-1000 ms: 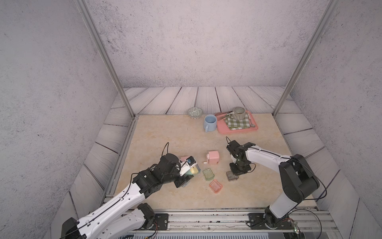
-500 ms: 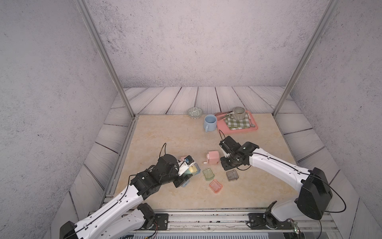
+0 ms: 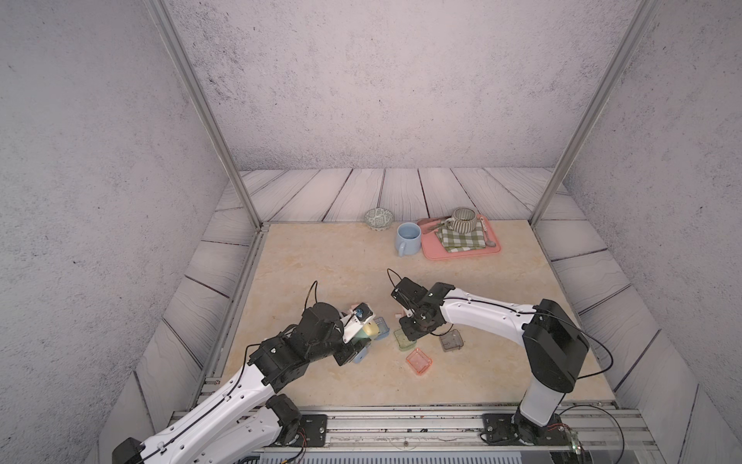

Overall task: Put the tray back into the pencil sharpener
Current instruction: Pick up the container from the center of the board.

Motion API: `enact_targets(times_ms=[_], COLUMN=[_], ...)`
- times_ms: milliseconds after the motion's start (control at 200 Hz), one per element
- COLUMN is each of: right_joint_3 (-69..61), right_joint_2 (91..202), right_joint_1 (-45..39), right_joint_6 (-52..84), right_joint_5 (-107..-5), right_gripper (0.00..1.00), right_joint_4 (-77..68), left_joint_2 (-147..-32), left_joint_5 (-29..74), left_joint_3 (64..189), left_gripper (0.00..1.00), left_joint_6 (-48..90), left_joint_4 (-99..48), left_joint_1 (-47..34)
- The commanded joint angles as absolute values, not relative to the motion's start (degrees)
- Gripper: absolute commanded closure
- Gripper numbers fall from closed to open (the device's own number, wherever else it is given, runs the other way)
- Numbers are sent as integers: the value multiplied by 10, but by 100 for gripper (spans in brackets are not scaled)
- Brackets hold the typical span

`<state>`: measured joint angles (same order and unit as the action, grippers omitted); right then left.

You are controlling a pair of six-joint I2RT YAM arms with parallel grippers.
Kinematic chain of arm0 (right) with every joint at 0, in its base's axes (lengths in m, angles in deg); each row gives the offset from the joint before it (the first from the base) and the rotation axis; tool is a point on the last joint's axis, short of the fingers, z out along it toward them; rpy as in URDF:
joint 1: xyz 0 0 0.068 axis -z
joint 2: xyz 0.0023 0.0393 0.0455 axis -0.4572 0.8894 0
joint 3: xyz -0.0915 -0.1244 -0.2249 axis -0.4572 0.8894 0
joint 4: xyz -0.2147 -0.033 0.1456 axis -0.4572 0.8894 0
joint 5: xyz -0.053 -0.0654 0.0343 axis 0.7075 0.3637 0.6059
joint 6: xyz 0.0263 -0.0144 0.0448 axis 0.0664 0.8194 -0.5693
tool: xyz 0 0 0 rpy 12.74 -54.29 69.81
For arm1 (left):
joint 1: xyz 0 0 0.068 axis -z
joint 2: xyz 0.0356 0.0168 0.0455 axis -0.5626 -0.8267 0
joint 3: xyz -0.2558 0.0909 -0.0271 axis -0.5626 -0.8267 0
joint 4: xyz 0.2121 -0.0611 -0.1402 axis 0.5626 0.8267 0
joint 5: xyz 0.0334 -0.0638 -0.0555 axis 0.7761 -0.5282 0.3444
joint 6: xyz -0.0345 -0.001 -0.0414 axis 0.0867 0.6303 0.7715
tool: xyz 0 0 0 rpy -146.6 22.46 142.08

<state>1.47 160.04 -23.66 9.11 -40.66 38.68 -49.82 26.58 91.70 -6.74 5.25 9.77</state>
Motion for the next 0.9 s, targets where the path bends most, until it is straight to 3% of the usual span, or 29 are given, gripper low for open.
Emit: enact_targets(times_ms=[0, 490, 691, 896], right_joint_3=[5, 0, -14, -37], right_joint_2=[1615, 1660, 1663, 1669], right_joint_1=[-237, -238, -236, -229], right_joint_6=[96, 130, 237, 369], right_joint_5=[-400, -409, -398, -395], right_gripper=[67, 84, 93, 96], right_joint_4=[379, 356, 376, 402], left_joint_2=[-487, -476, -470, -458], left_joint_5=[271, 278, 282, 285], left_joint_3=[913, 914, 913, 906], left_gripper=[77, 78, 78, 78], left_joint_6=[-61, -65, -67, -64], left_joint_4=[44, 54, 58, 55], left_joint_1=[94, 91, 90, 90])
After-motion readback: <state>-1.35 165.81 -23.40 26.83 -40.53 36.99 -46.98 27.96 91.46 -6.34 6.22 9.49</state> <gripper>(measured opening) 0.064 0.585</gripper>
